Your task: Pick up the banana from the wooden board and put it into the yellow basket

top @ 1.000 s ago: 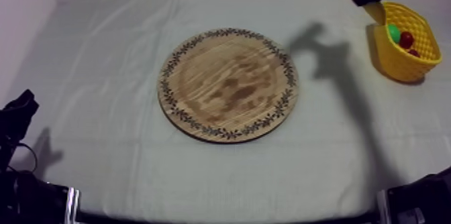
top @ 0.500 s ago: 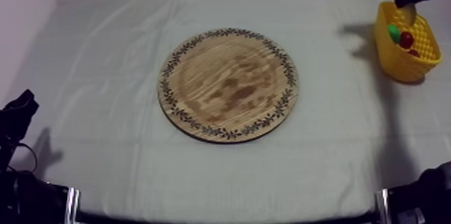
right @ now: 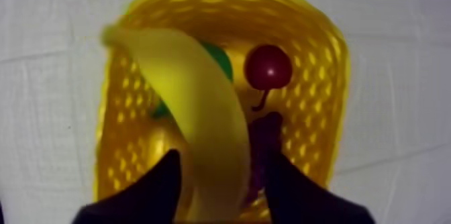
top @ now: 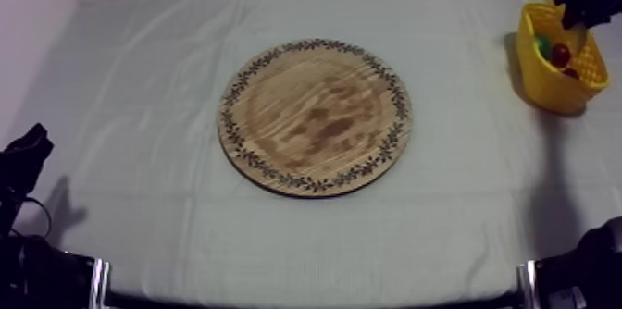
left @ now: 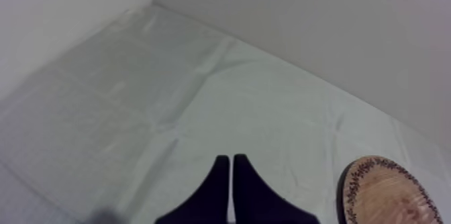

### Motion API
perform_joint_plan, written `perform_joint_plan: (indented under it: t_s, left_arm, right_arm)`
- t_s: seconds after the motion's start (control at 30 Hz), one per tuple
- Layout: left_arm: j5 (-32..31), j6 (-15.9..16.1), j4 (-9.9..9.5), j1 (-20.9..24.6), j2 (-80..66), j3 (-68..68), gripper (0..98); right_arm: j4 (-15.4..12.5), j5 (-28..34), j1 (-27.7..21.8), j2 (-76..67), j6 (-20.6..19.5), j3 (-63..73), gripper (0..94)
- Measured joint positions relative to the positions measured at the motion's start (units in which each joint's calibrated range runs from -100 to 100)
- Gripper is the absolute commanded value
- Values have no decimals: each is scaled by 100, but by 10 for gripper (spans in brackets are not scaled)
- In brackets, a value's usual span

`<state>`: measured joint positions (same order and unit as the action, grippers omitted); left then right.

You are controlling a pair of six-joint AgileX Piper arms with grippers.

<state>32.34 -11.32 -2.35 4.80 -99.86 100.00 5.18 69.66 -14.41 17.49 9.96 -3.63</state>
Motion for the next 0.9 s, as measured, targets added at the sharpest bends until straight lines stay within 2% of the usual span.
perform_joint_plan:
  t_s: [0.1, 0.27, 0.5, 0.77, 0.9]
  left_arm:
    - [0, 0, 0, 0, 0, 0, 1]
    - [0, 0, 0, 0, 0, 0, 1]
    - [0, 0, 0, 0, 0, 0, 1]
    - [0, 0, 0, 0, 0, 0, 1]
    - [0, 0, 0, 0, 0, 0, 1]
  right_arm:
    - [19, 113, -59, -106, 11, -44, 645]
    - [3, 123, 74, -655, 17, -482, 640]
    - [-224, 51, 327, -1904, 229, -1522, 553]
    - [-445, -27, 737, -3728, 176, -2636, 454]
    - [-467, -272, 957, -4662, 52, -3226, 358]
